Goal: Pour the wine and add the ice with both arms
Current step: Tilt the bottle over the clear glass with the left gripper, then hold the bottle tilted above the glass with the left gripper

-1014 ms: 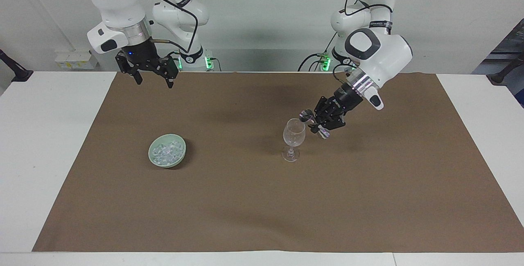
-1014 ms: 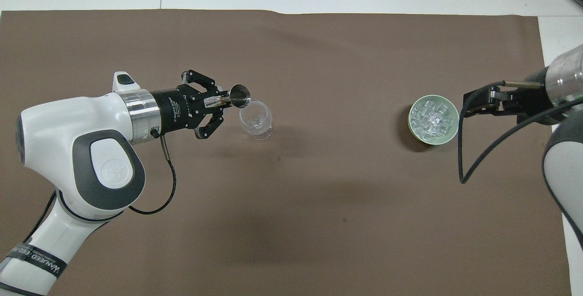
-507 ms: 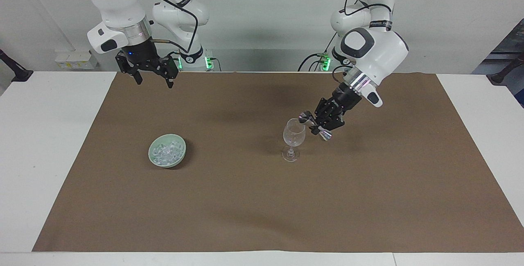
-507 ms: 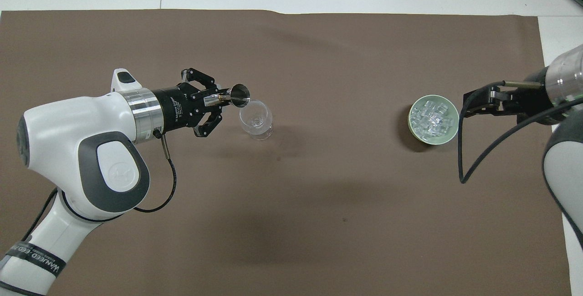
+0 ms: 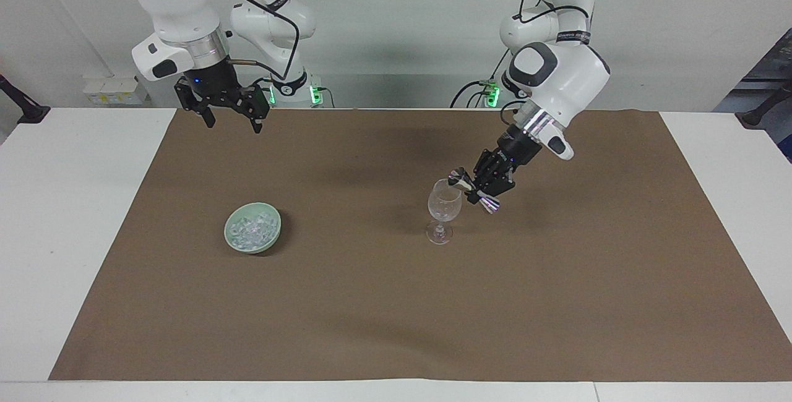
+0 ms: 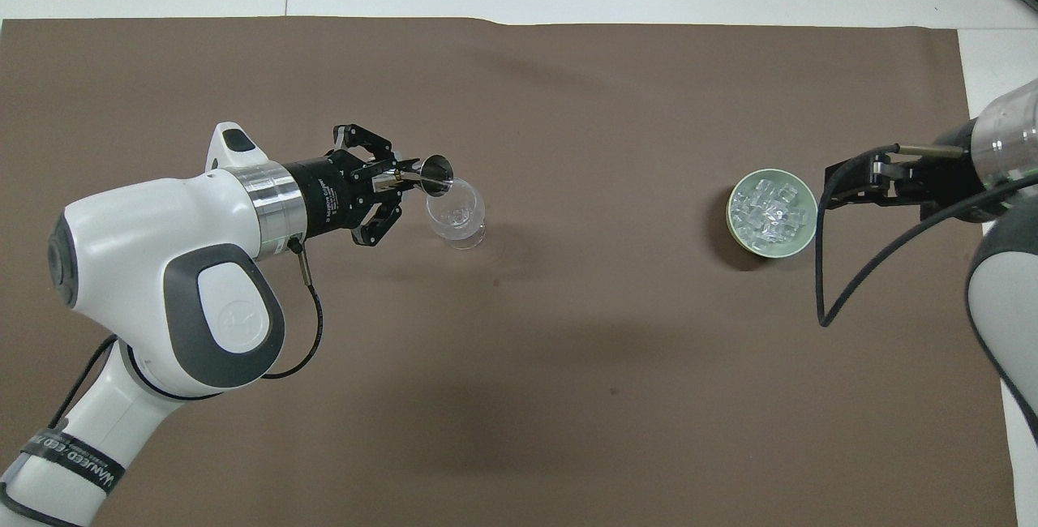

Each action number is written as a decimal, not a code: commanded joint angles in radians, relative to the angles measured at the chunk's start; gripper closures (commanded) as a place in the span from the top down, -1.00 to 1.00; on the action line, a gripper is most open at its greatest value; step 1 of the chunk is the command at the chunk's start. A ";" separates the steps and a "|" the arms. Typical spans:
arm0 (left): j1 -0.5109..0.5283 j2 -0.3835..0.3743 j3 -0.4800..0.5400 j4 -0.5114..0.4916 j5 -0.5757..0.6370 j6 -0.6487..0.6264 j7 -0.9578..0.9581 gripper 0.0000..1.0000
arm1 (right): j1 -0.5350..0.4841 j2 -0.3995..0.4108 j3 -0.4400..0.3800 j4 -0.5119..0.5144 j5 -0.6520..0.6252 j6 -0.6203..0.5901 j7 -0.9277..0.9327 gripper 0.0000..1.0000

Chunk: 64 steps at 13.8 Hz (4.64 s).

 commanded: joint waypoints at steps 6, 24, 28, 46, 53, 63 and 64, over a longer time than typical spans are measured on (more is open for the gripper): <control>-0.009 -0.010 -0.009 -0.038 0.072 0.094 0.038 -1.00 | -0.025 -0.014 0.012 -0.019 0.023 0.017 -0.025 1.00; -0.008 -0.029 -0.050 -0.095 0.077 0.188 0.258 -1.00 | -0.025 -0.014 0.012 -0.019 0.023 0.019 -0.025 1.00; -0.009 -0.033 -0.052 -0.104 0.077 0.219 0.280 -1.00 | -0.025 -0.014 0.012 -0.019 0.023 0.019 -0.025 1.00; -0.006 -0.007 -0.056 -0.072 0.242 0.249 0.302 -1.00 | -0.025 -0.014 0.012 -0.019 0.023 0.019 -0.025 1.00; -0.011 -0.006 -0.056 -0.073 0.296 0.294 0.302 -1.00 | -0.025 -0.014 0.012 -0.019 0.023 0.019 -0.025 1.00; -0.023 0.020 -0.056 -0.050 0.356 0.314 0.302 -1.00 | -0.025 -0.014 0.012 -0.019 0.023 0.019 -0.025 1.00; -0.023 0.020 -0.056 -0.050 0.357 0.314 0.302 -1.00 | -0.025 -0.014 0.012 -0.019 0.023 0.019 -0.025 1.00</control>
